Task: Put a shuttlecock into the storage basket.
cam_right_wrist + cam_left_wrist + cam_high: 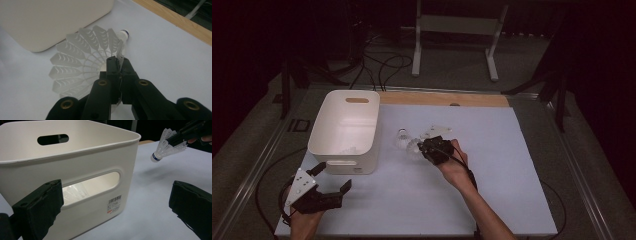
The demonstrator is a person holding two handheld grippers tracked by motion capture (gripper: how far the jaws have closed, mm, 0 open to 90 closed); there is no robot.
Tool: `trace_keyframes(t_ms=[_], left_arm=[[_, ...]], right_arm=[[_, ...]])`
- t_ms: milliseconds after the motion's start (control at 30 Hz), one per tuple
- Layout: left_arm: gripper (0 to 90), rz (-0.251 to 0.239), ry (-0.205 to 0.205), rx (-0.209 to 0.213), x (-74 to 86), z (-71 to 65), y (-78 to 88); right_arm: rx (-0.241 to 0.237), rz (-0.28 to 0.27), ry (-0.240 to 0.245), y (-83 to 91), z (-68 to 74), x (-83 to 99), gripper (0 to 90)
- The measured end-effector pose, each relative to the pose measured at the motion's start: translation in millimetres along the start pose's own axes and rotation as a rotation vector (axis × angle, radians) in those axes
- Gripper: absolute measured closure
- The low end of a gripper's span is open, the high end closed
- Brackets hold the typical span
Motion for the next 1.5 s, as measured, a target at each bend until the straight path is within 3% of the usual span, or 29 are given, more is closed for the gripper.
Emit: trace_keyframes(t_ms=[1500], left_arm=[[0.0,0.001,-0.004,-0.001,0.0,-0.2,-0.1]], right_arm=[[-0.009,-0.051,0.024,13.6,9.2,-24.0,88.2]])
Point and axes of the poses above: each handheld gripper's, and its own axes: y roughly backward along the jaws, x roughly out of its underside, z roughly to its left, the point moved 3 cm from there along -y, roughly forward along the jaws, and after that the axes turned 11 degrees about -y, right-handed, at the moved point
